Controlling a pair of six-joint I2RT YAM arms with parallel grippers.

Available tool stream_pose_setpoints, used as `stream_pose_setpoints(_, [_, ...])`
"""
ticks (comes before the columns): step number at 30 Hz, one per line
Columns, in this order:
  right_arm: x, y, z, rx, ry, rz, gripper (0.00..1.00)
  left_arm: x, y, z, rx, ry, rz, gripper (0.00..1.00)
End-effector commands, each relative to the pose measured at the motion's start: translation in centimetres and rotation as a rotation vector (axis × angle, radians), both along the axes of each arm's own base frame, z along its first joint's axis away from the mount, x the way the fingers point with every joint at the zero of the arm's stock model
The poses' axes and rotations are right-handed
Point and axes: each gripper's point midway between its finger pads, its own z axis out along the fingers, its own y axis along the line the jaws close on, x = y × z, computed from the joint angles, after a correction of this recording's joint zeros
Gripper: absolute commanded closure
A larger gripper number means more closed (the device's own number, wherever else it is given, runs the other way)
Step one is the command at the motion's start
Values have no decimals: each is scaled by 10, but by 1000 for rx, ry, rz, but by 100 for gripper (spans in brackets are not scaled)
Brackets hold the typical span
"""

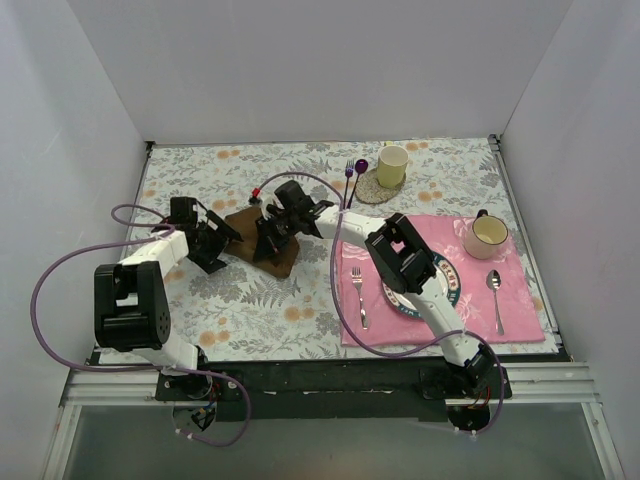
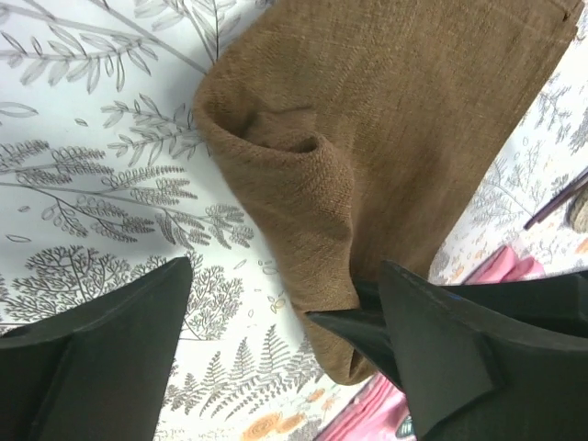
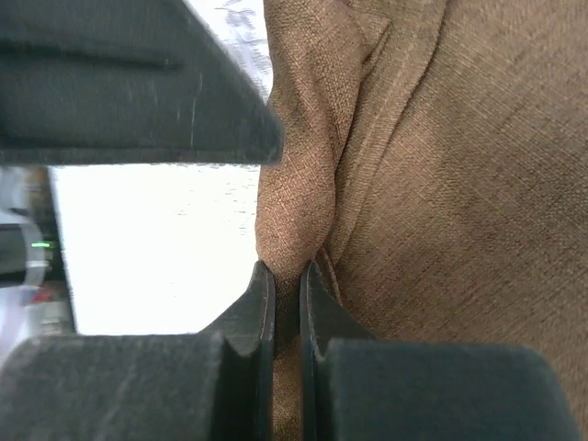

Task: Fold the napkin, place the utensils inside, and roll it up
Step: Roll the napkin with the utensil

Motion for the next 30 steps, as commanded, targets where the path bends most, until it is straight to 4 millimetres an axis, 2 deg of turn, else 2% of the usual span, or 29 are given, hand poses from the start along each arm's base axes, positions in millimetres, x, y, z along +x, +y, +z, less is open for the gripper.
stream_pose_setpoints(1, [-41,-12,-41,-70,349,-16,99,-2,-18,0,-83,-10,-51,22])
stream_pose_setpoints(3, [-55,-23,-43,-67,535,-78,99,-4,-27,-2,-107,-5,-88,22])
stream_pose_setpoints(4, [-47,-13,-30,46,500,-69,99,-6,-29,-3,-102,1,-96,21])
stream_pose_setpoints(5, [-60,-26,-40,32,587,-90,99,-7,-31,-2,-100,-2,-104,21])
stream_pose_setpoints(6, [-58,-26,-33,60,654,-125,99,-9,-32,-3,-92,2,-105,20])
stream_pose_setpoints(7, [-55,-24,-27,112,643,-121,99,-10,-30,-4,-81,8,-99,19])
stream_pose_setpoints(8, [-58,-30,-33,109,671,-138,99,-11,-28,-6,-69,18,-96,19])
stream_pose_setpoints(9, [-59,-31,-33,119,682,-151,99,-18,-37,-10,-57,48,-127,19])
stream_pose_setpoints(11, [-57,-30,-26,157,714,-181,99,-24,-35,-17,-35,85,-126,18])
stream_pose_setpoints(12, [-59,-32,-29,148,731,-197,99,-27,-35,-18,-30,90,-134,18])
stream_pose_setpoints(14, [-54,-30,-20,180,727,-238,99,-30,-33,-16,-10,81,-137,16])
stream_pose_setpoints(18, [-49,-33,-23,179,729,-326,99,-30,-37,0,18,23,-159,15])
stream_pose_setpoints(20, [-46,-35,-26,177,727,-358,99,-31,-42,-2,25,30,-172,16])
stream_pose_setpoints(23, [-45,-35,-26,184,738,-380,99,-31,-48,-17,20,71,-177,19])
stream_pose_setpoints(25, [-44,-34,-24,196,737,-379,99,-28,-47,-27,28,91,-172,26])
stream_pose_setpoints(27, [-43,-34,-25,197,730,-380,99,-24,-41,-33,69,95,-158,30])
stream_pose_setpoints(30, [-46,-36,-26,195,715,-361,99,-19,-29,-41,142,102,-143,44])
